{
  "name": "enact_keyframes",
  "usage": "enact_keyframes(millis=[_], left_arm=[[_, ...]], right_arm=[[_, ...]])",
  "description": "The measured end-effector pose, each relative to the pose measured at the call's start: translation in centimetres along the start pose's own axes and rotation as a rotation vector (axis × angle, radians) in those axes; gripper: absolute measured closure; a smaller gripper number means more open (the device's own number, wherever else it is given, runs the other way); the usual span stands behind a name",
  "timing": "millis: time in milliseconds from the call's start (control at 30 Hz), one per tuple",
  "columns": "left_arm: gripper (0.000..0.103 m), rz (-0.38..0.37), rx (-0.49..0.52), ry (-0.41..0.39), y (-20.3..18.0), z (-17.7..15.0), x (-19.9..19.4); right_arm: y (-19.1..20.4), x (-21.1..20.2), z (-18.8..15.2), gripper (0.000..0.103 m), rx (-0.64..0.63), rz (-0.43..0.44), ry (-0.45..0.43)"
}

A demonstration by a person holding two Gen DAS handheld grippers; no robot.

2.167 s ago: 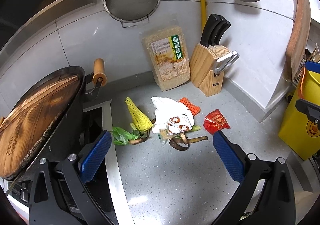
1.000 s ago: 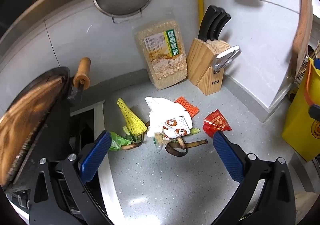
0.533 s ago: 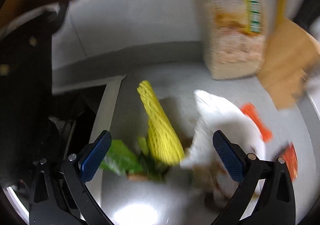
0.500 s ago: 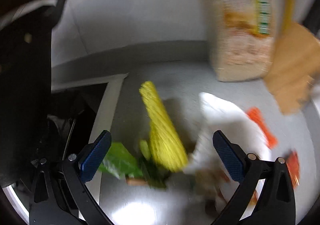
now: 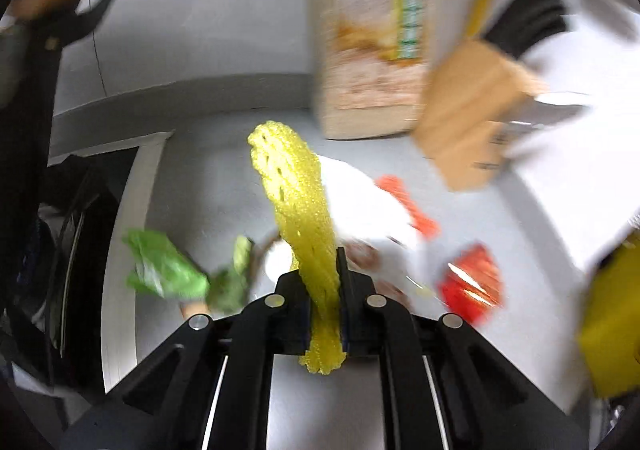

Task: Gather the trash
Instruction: 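Grasp the yellow foam fruit net with the left tool, then grasp the red snack wrapper with the right tool while the left tool holds the yellow net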

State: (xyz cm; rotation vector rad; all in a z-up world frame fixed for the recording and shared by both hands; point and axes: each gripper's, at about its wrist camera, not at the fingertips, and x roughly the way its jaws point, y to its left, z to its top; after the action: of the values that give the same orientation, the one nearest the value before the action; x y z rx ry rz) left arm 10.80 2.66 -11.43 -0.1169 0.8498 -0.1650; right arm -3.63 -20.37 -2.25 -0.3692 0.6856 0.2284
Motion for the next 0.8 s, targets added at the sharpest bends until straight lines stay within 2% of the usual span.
enact_keyframes(millis=[167, 267, 467, 533, 600, 700, 800], left_arm=[[0.092, -0.075, 0.053, -0.038, -3.2, -2.9, -6.2], [0.092, -0.058, 0.105, -0.068, -4.2, -3.9, -8.7], [0.092, -0.007, 0.096, -0.111, -3.3, -3.6, -9.6], [0.092, -0.012, 0.076, -0.119, -2.9, -3.7, -10.0], [0.092, 0.001, 0.082, -0.126, -3.0, -3.8, -10.4], [0.092, 0.009, 0.093, -0.141, -3.2, -4.0, -11.3], [0.092, 0.012, 0.116, -0.149, -3.5, -4.2, -12.1]], right_arm=[[0.4, 1.6, 0.5, 0.007, -0.016, 0.039, -0.007], [0.3, 2.7, 0.9, 0.007, -0.014, 0.065, -0.010], [-0.4, 5.6, 1.2, 0.008, 0.050, 0.145, 0.001], [-1.0, 7.6, 1.0, 0.010, 0.124, 0.223, 0.021], [-1.2, 9.8, 1.0, 0.016, 0.170, 0.260, 0.052], [-0.7, 14.1, 1.1, 0.018, 0.171, 0.259, 0.106], [-0.5, 18.2, 1.3, 0.018, 0.180, 0.217, 0.165]])
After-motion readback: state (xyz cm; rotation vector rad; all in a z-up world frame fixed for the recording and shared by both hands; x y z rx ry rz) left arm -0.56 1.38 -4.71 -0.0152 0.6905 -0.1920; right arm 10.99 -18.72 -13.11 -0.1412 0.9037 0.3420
